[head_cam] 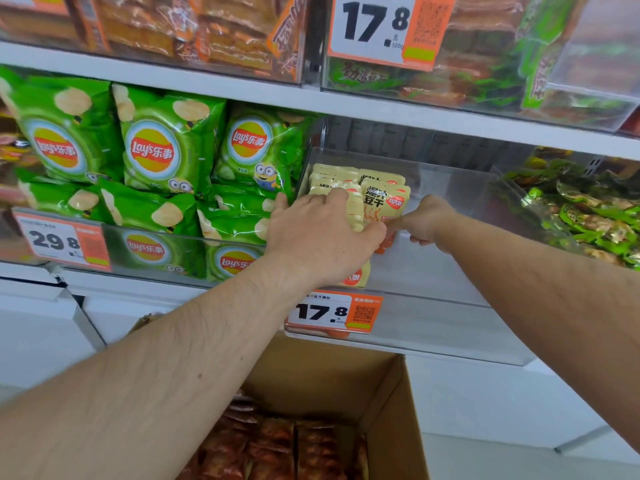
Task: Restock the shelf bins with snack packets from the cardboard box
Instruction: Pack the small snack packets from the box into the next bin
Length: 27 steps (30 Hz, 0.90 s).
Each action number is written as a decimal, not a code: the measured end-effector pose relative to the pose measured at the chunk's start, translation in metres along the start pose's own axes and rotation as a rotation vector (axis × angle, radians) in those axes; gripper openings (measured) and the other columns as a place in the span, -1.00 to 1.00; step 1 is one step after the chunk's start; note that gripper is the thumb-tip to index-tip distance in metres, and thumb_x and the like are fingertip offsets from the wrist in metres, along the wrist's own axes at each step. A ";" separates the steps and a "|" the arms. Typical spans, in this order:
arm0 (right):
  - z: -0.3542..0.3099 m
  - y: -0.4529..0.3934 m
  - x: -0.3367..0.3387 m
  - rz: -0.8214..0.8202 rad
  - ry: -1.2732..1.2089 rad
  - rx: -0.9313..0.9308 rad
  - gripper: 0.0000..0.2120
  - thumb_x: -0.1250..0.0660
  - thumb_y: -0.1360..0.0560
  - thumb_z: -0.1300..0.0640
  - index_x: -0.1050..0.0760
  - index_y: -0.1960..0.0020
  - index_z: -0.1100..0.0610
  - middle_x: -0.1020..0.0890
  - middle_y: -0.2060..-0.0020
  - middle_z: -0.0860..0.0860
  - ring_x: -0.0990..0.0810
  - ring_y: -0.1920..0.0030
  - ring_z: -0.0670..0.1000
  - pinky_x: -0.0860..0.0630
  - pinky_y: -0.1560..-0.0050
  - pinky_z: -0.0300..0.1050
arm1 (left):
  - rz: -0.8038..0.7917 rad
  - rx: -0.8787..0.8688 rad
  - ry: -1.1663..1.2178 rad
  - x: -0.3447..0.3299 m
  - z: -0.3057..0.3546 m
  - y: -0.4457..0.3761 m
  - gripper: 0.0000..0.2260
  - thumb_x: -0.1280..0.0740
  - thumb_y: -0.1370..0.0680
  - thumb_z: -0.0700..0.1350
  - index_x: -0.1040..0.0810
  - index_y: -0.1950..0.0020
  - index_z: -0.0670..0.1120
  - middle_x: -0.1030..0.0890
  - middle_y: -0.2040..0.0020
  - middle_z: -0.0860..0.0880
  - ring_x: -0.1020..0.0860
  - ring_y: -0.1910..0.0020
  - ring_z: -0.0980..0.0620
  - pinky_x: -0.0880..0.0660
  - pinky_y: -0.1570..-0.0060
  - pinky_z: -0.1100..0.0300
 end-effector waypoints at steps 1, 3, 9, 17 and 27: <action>-0.006 0.013 0.008 0.049 0.052 0.012 -0.59 -0.53 -0.40 -0.07 -0.44 0.10 0.21 -0.59 0.17 0.10 -0.58 0.16 0.06 -0.55 0.18 -0.08 | 0.002 0.001 0.047 0.004 0.000 0.002 -0.44 -0.12 -0.54 0.32 -0.33 -0.43 0.04 -0.42 -0.45 0.00 -0.33 -0.45 -0.04 0.05 -0.52 -0.21; -0.022 0.045 0.024 0.218 0.136 0.100 -0.63 -0.47 -0.45 -0.01 -0.50 -0.08 0.22 -0.61 0.04 0.11 -0.58 0.06 0.10 -0.46 0.15 -0.13 | 0.046 -0.026 0.108 0.014 -0.001 0.013 -0.49 -0.17 -0.54 0.26 -0.33 -0.41 0.04 -0.48 -0.39 0.04 -0.36 -0.42 -0.02 0.17 -0.49 -0.29; -0.059 0.183 0.007 0.463 0.029 0.531 -0.95 -0.34 -0.37 0.11 -0.49 0.25 0.00 -0.57 0.34 -0.09 -0.58 0.17 0.04 -0.52 0.14 -0.09 | 0.231 -0.238 0.097 0.040 -0.023 0.104 -0.51 -0.23 -0.43 0.19 -0.43 -0.32 0.06 -0.55 -0.22 0.11 -0.43 -0.29 0.02 -0.03 -0.41 -0.06; -0.034 0.242 -0.151 -0.020 0.297 0.718 -0.95 -0.29 -0.36 0.04 -0.50 0.22 0.01 -0.59 0.32 -0.08 -0.58 0.20 0.05 -0.49 0.23 -0.11 | -0.321 0.016 0.116 -0.006 -0.130 0.174 -0.63 -0.34 -0.51 0.09 -0.38 -0.29 0.15 -0.52 -0.12 0.24 -0.47 -0.13 0.13 -0.18 -0.26 0.08; 0.120 0.152 -0.270 -0.243 0.442 -0.138 -0.80 -0.32 -0.47 0.11 -0.61 -0.05 0.12 -0.63 -0.03 0.11 -0.61 -0.04 0.17 -0.55 0.07 -0.09 | -0.677 0.216 0.249 -0.079 -0.168 0.188 -0.68 -0.32 -0.53 0.00 -0.40 -0.28 0.08 -0.60 0.00 0.19 -0.54 0.03 0.17 -0.44 -0.22 0.08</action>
Point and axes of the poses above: each hand's wrist, its own y-axis away from the middle knuckle, its own x-axis out of the back of the hand, z = x × y, the point moved 5 cm from there along -y, towards the middle knuckle
